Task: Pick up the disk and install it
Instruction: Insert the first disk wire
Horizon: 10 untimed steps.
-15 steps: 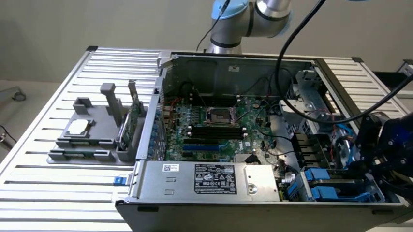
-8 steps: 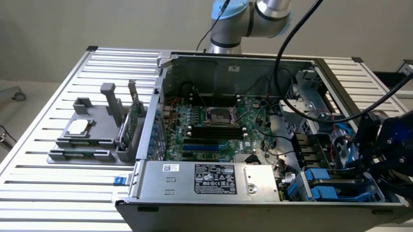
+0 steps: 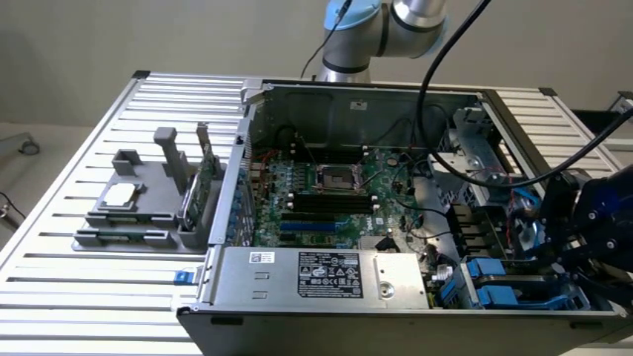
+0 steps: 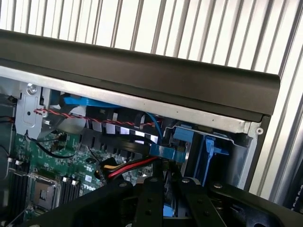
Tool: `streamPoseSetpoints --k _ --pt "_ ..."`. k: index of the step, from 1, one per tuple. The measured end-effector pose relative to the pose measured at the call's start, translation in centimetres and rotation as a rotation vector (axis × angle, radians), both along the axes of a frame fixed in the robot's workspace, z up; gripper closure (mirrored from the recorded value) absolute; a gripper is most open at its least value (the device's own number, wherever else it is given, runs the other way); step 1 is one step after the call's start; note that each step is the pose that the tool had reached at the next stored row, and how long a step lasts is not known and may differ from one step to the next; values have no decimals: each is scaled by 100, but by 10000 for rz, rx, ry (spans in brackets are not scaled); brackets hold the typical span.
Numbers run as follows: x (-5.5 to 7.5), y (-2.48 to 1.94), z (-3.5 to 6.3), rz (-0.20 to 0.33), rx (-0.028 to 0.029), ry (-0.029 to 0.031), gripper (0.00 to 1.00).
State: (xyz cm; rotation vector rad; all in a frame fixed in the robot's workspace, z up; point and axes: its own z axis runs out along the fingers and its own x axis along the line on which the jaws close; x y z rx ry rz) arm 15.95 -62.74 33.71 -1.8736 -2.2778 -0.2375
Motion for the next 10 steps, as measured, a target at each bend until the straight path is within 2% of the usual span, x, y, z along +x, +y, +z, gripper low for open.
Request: streamPoseSetpoints --k 10 --pt "-105 25 8 -25 -13 18 83"
